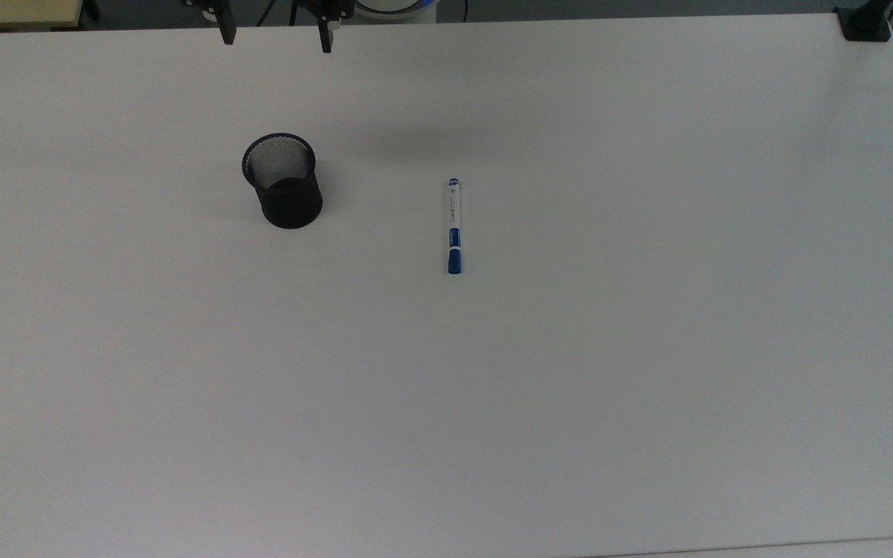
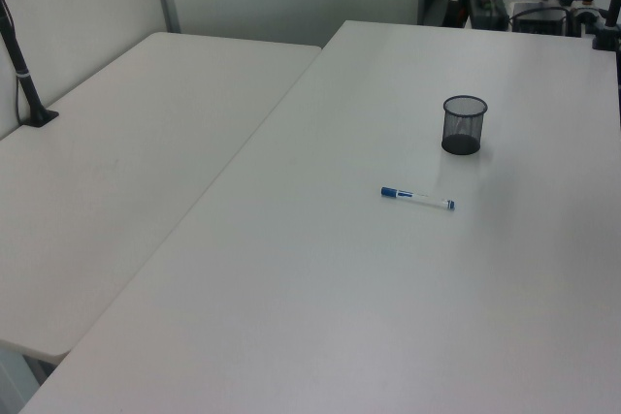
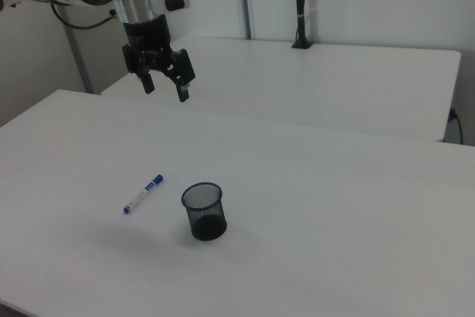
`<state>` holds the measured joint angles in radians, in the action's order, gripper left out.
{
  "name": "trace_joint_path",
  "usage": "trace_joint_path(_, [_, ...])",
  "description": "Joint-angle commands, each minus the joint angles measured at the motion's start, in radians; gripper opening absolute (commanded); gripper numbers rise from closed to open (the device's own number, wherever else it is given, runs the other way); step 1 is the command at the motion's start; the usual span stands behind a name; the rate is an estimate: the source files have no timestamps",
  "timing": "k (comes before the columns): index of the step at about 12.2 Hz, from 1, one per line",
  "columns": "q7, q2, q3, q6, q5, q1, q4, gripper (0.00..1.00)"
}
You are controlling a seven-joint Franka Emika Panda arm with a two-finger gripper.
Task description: Remove the marker
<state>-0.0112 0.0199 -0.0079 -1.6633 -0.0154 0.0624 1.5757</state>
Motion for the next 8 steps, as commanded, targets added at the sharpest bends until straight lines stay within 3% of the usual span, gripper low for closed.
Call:
trace_joint_path(1, [-0.013,-0.032,-0.004,-0.026,0.009,-0.001,0.024,1.0])
trace_joint_path(8, [-0.01,-0.037,-0.006,-0.024,0.009,-0.001,0.026,1.0])
